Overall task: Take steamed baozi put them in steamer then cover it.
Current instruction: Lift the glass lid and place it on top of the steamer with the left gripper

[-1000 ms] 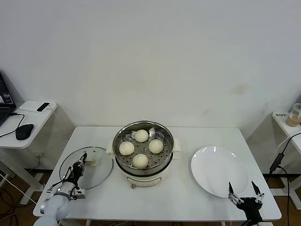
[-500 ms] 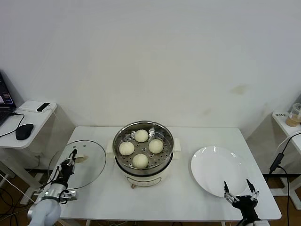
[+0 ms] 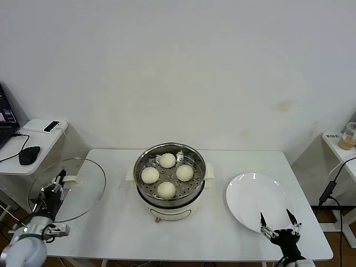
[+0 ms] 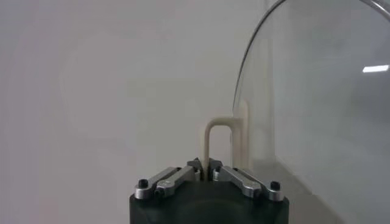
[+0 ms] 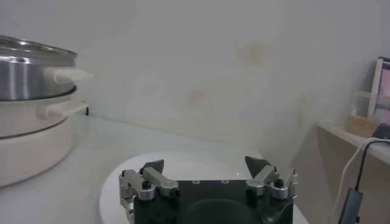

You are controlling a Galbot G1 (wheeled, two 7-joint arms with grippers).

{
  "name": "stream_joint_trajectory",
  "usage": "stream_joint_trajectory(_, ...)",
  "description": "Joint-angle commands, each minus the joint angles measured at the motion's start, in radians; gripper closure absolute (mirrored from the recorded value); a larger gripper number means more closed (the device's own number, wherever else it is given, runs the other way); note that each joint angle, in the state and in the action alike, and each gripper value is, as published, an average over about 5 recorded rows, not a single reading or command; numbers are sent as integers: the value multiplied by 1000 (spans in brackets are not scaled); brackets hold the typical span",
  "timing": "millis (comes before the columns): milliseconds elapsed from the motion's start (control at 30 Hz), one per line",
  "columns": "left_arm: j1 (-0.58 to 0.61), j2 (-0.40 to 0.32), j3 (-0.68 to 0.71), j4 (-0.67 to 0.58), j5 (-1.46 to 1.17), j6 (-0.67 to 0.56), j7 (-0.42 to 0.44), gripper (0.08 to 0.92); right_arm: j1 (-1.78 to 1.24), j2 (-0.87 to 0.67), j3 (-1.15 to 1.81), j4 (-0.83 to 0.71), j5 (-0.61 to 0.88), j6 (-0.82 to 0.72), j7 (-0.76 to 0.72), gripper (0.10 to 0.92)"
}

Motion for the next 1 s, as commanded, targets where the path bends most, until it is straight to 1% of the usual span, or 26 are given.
stream_joint_trajectory(33,14,61,-23,-195,-63,65,116,861,-3,7,-12,-4,-25,7,-5,203)
stream_joint_trajectory(200,-25,100,77,-286,-103,140,176,861,2,17,-26,-18,-54,11,-10,203)
stream_joint_trajectory(333,-86,127,202,-334,-118,214,208,861,2,24,-34,-19,-69,21,-19,203)
stream_joint_trajectory(467,-164,125,348,-375,-128,295,238,861,0,26,-34,-25,-81,27,-21,203)
stream_joint_trajectory(667,-265,81,527,-389,-130,402,283,861,7,25,-49,-30,-101,29,-19,203)
stream_joint_trajectory(867,-333,2,612,-364,-65,459,343,861,27,25,-64,-41,-117,21,-20,203)
stream_joint_trajectory(1000,-373,-61,652,-337,35,480,398,861,41,30,-64,-66,-130,14,-18,203)
